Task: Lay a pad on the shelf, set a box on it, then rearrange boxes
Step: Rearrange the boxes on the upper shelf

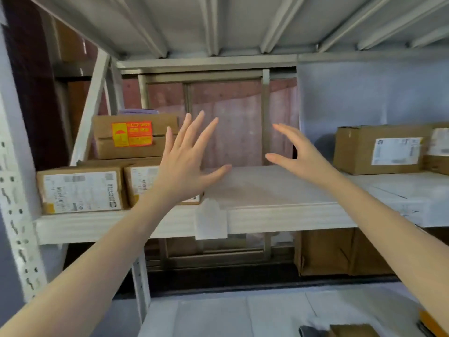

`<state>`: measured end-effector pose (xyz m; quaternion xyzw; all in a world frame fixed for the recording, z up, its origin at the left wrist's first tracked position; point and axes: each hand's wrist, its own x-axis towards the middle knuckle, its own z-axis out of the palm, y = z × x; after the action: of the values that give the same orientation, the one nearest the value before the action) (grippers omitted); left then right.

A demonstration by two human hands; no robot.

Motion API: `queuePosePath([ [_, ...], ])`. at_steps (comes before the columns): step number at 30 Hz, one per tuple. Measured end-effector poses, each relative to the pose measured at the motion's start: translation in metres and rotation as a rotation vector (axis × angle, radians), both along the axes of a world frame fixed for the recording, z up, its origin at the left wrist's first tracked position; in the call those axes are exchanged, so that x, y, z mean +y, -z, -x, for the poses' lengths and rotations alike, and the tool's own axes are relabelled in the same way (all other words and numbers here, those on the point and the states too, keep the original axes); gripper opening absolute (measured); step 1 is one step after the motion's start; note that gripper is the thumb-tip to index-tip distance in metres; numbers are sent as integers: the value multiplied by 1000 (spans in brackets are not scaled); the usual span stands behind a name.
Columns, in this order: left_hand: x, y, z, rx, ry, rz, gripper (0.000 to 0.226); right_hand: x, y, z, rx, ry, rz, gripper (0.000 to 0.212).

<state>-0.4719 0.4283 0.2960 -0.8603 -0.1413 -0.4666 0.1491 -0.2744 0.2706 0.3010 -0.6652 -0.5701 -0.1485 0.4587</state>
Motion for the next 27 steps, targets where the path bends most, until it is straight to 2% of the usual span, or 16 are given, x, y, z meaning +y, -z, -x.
queuePosePath([
  [5, -57, -13, -80, 21, 119, -28, 86, -66, 2, -69, 1, 119, -3, 69],
  [13, -132, -23, -229, 96, 161, -49, 87, -146, -11, -193, -47, 224, 43, 74],
  [23, -156, -26, -370, 196, 48, 68, 89, -169, -29, -303, -370, 404, 285, 85],
  [27, -153, -31, -405, 244, -19, 33, 94, -155, -31, -329, -471, 424, 357, 92],
])
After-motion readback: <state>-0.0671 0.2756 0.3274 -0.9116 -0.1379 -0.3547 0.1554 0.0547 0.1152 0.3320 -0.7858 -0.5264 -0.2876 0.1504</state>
